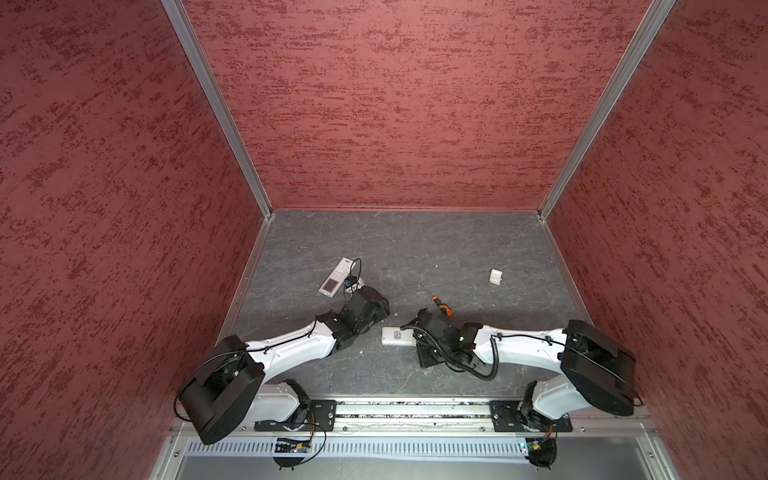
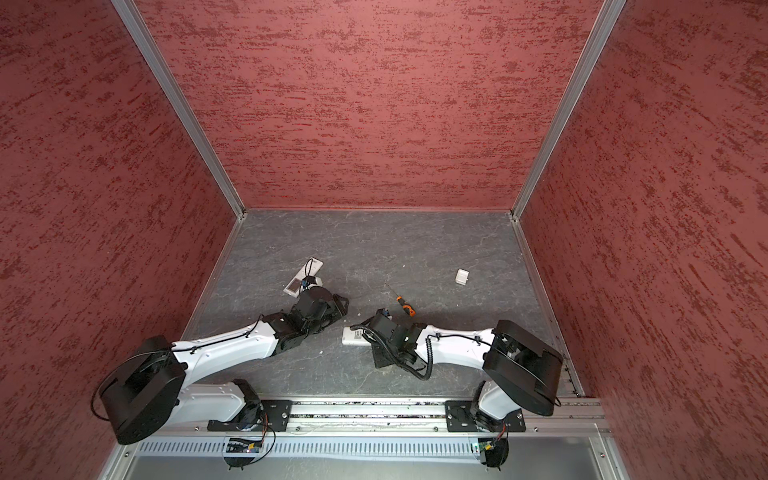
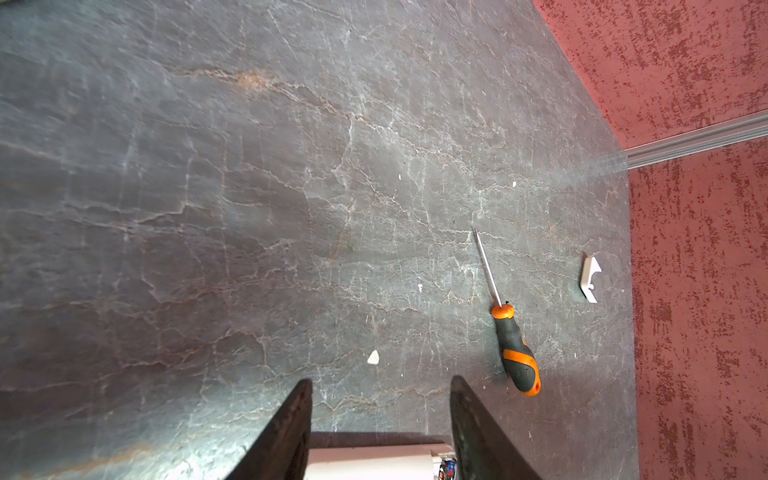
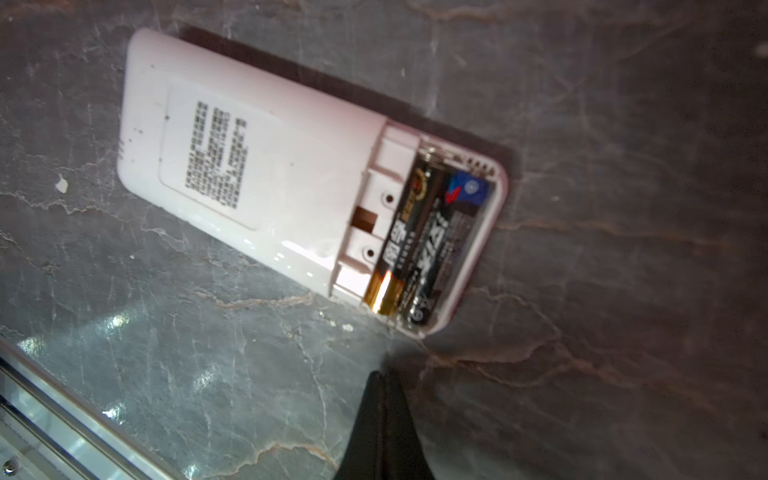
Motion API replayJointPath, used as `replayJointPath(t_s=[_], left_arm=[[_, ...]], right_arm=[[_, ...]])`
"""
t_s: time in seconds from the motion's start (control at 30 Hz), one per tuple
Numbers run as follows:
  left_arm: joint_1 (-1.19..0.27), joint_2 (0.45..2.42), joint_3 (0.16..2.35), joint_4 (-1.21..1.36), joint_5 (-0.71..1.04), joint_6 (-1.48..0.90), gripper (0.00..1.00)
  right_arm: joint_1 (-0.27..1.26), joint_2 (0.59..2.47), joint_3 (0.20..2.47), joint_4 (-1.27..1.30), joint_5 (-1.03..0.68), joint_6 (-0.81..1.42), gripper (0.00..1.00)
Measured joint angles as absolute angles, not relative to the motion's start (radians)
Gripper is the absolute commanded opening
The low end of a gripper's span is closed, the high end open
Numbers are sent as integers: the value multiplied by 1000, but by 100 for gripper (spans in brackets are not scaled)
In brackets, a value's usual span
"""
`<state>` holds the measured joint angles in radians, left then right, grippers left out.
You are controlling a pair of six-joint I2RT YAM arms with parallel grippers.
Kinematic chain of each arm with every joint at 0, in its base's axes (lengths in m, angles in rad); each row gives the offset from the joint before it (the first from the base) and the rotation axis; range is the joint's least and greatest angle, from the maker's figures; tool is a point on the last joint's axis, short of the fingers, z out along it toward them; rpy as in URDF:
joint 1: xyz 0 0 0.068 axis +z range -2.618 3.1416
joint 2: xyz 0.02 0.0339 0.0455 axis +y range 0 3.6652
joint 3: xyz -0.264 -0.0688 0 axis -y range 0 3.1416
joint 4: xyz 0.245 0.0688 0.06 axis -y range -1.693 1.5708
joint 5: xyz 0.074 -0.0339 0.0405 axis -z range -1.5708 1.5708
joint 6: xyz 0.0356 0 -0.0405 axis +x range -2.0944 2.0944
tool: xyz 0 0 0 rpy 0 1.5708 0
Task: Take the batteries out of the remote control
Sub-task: 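Move the right gripper from the remote toward the orange screwdriver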
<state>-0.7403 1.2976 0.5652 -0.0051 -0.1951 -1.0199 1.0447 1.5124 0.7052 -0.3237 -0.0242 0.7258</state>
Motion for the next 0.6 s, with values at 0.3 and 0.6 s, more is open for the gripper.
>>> replayJointPath(t_s=[0.3,0.6], left_arm=[[-735,1298,562,2,-192,-1023,54],[-734,1296,551,2,-191,-1025,54]], right_arm=[[1027,1545,732,-311,-19,713,0],[973,1573,757,-302,-18,667,0]])
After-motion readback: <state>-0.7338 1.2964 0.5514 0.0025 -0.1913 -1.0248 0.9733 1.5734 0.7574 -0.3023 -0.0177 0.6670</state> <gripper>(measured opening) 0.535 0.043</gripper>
